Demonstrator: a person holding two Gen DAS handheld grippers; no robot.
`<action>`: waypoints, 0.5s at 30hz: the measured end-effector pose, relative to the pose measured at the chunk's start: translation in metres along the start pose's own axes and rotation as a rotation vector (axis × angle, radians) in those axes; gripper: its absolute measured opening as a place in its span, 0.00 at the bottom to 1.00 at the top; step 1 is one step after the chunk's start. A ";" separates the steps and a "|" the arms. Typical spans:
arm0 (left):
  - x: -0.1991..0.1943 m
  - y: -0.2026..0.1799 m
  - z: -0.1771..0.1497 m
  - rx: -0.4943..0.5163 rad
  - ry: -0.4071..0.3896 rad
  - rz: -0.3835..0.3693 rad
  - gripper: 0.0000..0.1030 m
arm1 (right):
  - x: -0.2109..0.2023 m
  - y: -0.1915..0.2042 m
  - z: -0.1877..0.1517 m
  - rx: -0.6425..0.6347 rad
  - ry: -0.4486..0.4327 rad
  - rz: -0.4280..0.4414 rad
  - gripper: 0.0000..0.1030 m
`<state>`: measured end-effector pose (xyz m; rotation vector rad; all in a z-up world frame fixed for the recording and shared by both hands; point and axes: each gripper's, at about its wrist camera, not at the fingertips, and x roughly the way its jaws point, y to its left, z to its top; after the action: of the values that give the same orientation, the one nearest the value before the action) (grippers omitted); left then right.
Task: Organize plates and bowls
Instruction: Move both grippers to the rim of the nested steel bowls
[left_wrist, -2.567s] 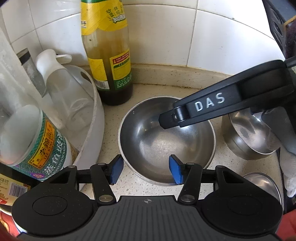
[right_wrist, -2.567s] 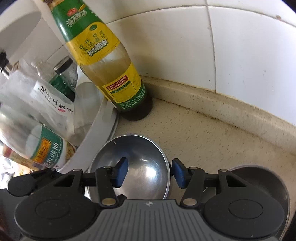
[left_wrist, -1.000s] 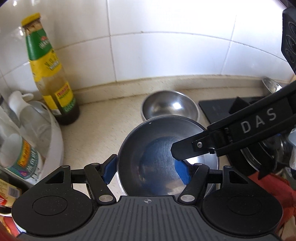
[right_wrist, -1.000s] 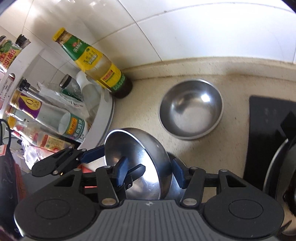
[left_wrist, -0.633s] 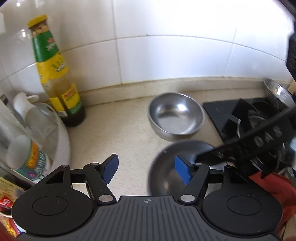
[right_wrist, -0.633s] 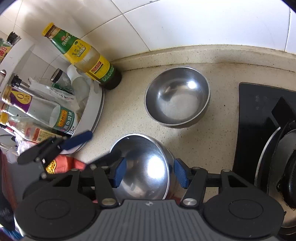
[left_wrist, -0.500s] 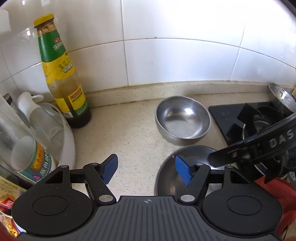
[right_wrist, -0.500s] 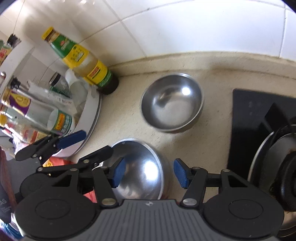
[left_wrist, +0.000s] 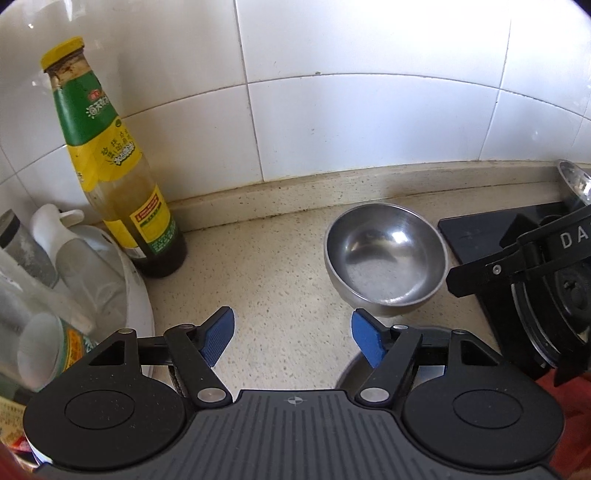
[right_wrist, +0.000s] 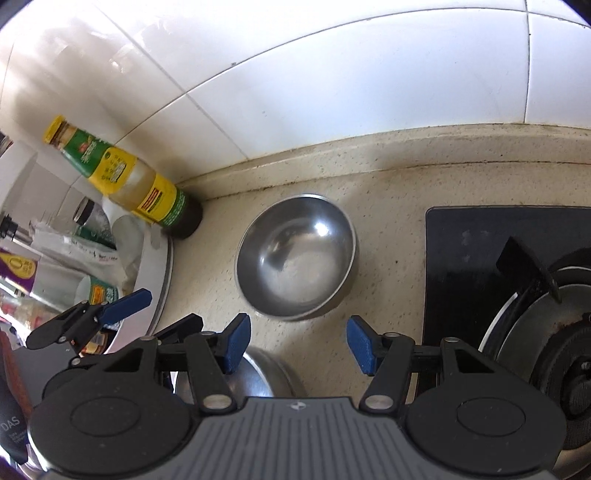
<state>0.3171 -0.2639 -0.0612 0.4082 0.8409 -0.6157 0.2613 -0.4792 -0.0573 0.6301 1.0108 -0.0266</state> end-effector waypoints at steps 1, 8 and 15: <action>0.002 0.000 0.001 0.001 0.002 0.003 0.74 | 0.001 -0.001 0.002 0.005 -0.002 0.001 0.54; 0.014 -0.002 0.010 0.023 0.008 0.016 0.77 | 0.011 -0.006 0.010 0.024 -0.002 0.002 0.54; 0.028 -0.004 0.017 0.040 0.019 0.018 0.77 | 0.023 -0.012 0.016 0.040 0.004 -0.002 0.54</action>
<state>0.3384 -0.2860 -0.0727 0.4580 0.8430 -0.6139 0.2832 -0.4909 -0.0756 0.6657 1.0165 -0.0475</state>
